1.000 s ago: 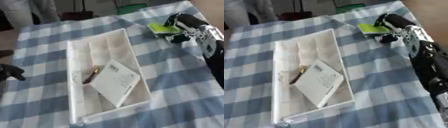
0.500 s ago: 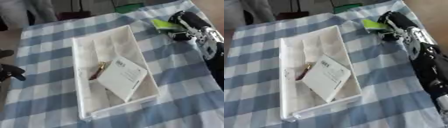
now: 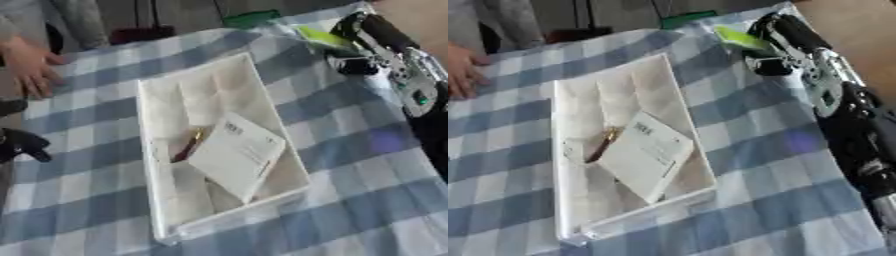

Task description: Pick up objects on the table and place them in the box.

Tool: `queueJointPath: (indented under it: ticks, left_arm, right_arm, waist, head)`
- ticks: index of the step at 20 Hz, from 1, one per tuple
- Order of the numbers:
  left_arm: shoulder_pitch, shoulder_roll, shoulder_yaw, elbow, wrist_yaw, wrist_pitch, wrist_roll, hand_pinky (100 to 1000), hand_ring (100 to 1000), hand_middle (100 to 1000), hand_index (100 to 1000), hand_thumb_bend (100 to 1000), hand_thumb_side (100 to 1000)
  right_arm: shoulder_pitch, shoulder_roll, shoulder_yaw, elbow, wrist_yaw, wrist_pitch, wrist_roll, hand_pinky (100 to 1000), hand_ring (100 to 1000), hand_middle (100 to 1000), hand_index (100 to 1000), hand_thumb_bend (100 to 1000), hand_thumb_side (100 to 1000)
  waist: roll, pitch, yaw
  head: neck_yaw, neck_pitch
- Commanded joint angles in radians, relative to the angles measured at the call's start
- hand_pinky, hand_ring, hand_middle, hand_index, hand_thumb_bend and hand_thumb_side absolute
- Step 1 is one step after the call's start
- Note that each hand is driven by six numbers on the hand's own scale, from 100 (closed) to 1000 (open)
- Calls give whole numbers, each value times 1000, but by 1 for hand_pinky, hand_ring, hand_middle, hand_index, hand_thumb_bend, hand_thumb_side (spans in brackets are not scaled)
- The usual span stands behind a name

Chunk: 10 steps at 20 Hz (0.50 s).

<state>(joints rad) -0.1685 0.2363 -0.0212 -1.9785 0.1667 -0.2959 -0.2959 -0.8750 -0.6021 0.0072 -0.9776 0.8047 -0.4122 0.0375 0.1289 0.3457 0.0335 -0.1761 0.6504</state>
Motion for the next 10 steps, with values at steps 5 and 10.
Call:
queueJointPath:
  ticks: [5,10]
  left_arm:
    - [-7,15,7,-22,4,9,0,523,612,821,926,235,930]
    - [-7,16,8,-22,4,9,0,523,611,820,926,235,930]
  right_arm:
    - [0,-16,10,-67,-61,1,41,563,503,495,545,100,337]
    - [8,-14,9,-64,-66,-7,55,562,504,498,549,100,521]
  waist:
    - [-18,-32,-2]
    - [-19,-32,-3]
  head:
    - [0,2]
    - [-1,3]
